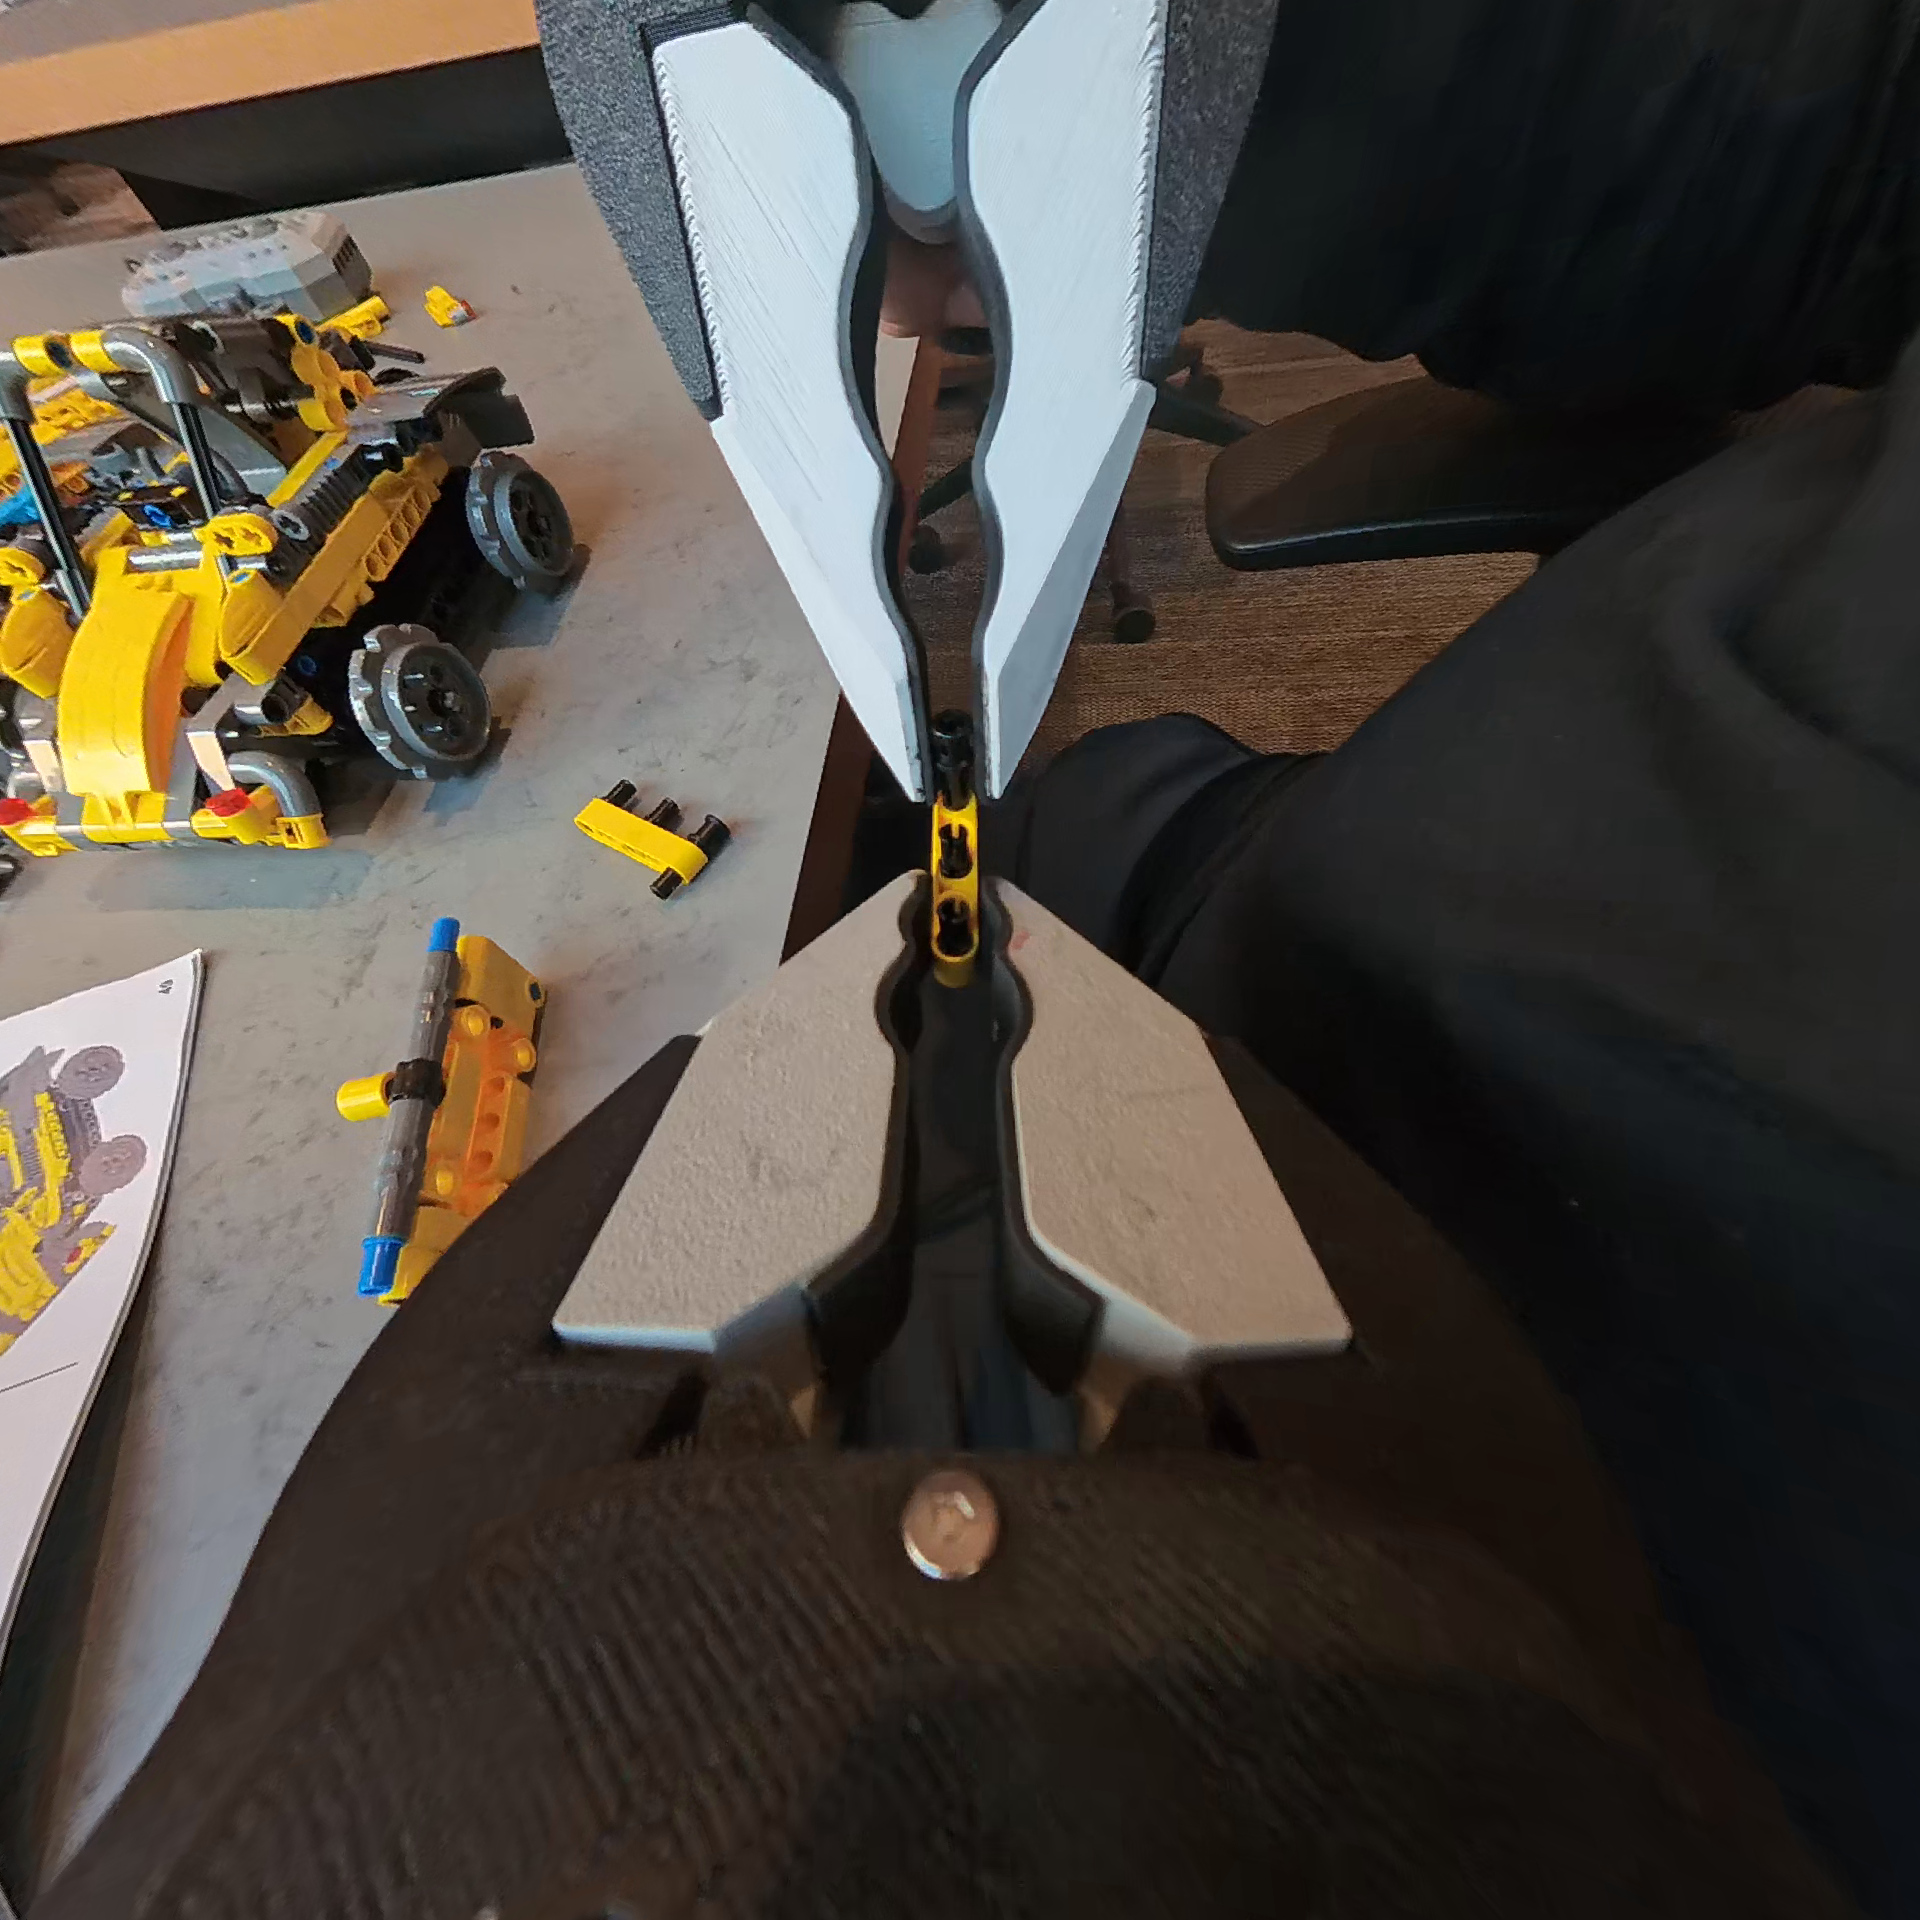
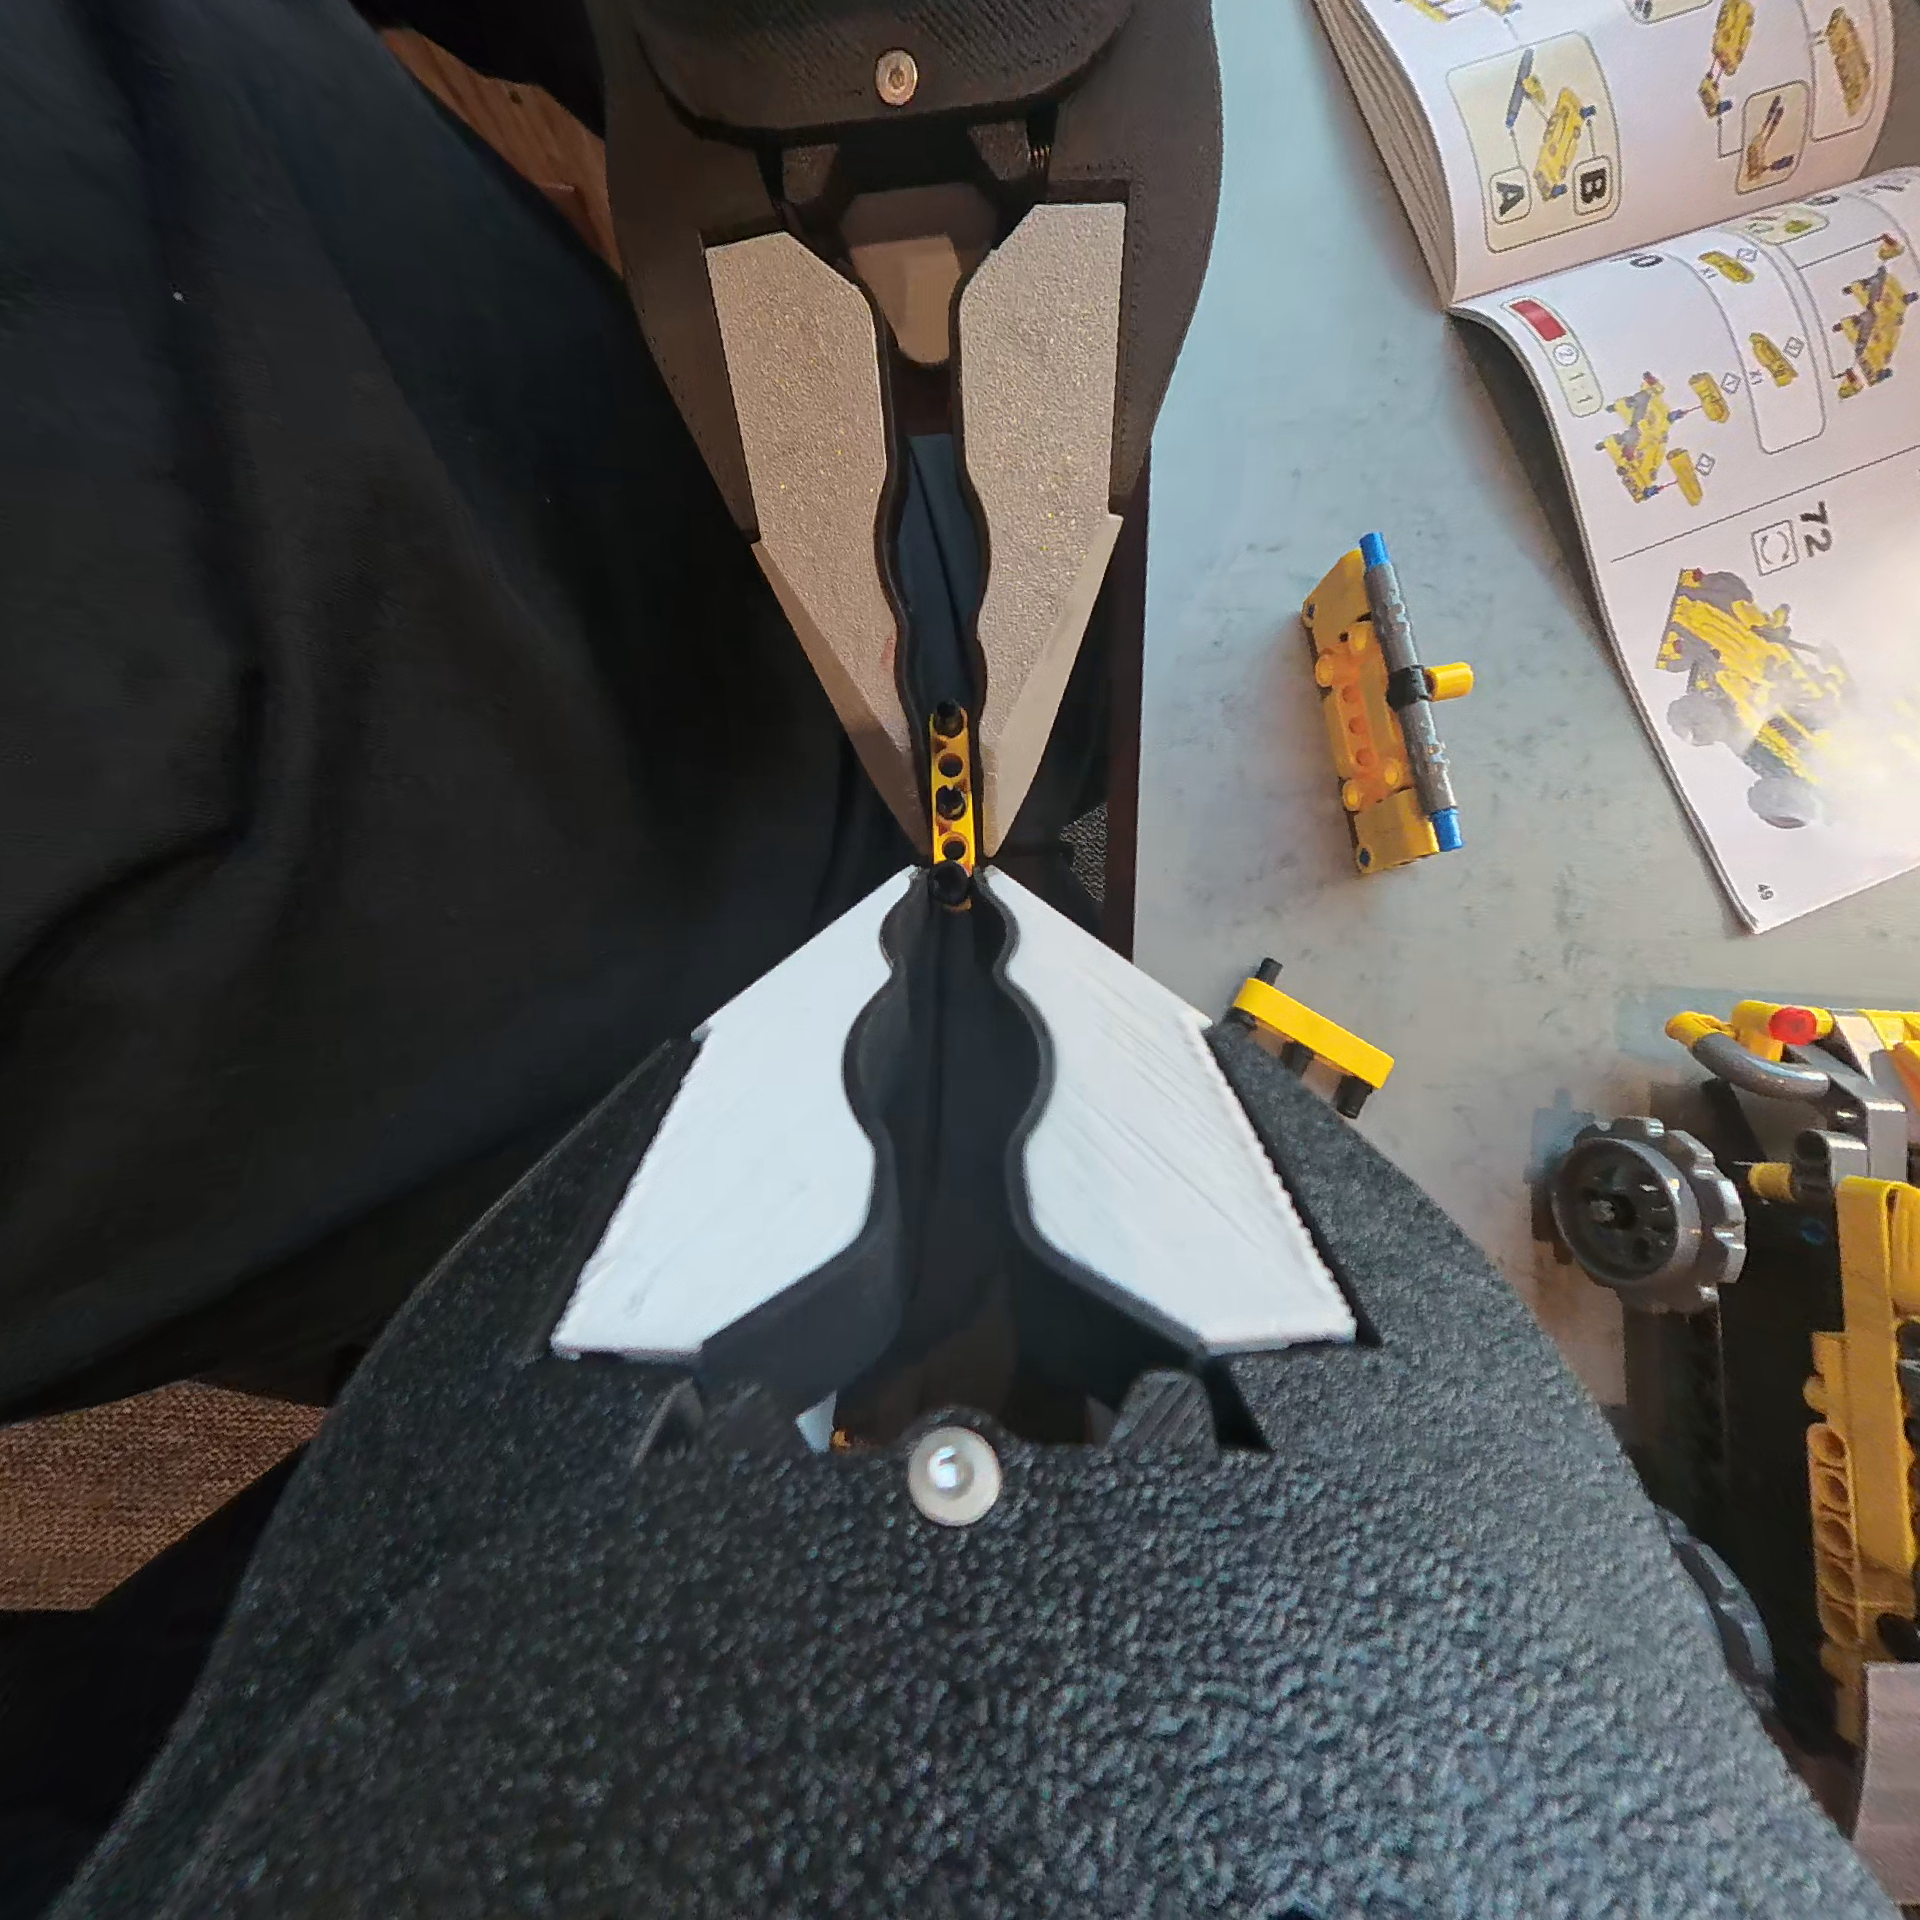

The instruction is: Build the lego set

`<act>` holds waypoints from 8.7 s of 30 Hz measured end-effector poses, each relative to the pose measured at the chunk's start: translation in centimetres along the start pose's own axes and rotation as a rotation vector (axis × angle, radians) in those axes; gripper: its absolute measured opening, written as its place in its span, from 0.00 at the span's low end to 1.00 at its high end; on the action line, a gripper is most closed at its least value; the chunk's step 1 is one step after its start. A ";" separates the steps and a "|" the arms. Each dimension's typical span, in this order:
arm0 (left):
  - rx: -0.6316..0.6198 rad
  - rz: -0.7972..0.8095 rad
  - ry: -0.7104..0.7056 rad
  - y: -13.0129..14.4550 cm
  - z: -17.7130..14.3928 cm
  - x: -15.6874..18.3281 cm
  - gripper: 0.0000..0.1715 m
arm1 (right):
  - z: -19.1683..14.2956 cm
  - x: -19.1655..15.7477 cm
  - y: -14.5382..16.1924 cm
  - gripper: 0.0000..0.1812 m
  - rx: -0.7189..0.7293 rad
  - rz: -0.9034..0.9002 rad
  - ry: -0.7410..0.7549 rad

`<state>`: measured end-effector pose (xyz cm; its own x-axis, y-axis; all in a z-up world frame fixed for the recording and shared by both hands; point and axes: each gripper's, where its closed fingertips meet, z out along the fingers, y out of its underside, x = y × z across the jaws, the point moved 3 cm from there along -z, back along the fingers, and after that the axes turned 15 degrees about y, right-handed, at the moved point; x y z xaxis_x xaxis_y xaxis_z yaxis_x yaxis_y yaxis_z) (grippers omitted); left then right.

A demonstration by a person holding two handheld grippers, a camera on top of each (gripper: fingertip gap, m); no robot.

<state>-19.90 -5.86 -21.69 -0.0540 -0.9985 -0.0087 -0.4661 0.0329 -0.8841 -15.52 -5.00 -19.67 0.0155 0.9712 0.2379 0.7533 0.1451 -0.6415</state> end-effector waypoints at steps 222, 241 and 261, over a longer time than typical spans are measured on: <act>0.570 -0.345 0.042 -2.2 -6.3 -4.3 0.00 | 2.1 4.5 -3.9 0.03 0.390 0.433 0.143; 0.569 -0.391 0.042 -1.9 -6.7 -5.2 0.00 | 1.4 5.8 -3.4 0.03 0.477 0.505 0.147; 0.533 -0.290 0.173 -2.9 -6.1 -3.5 0.14 | -0.8 4.8 -4.7 0.03 0.727 0.471 -0.008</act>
<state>-23.73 -2.22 -16.28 -0.1548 -0.9405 0.3024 0.0186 -0.3088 -0.9509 -18.51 -1.13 -14.91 0.2136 0.9615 -0.1727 0.0626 -0.1899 -0.9798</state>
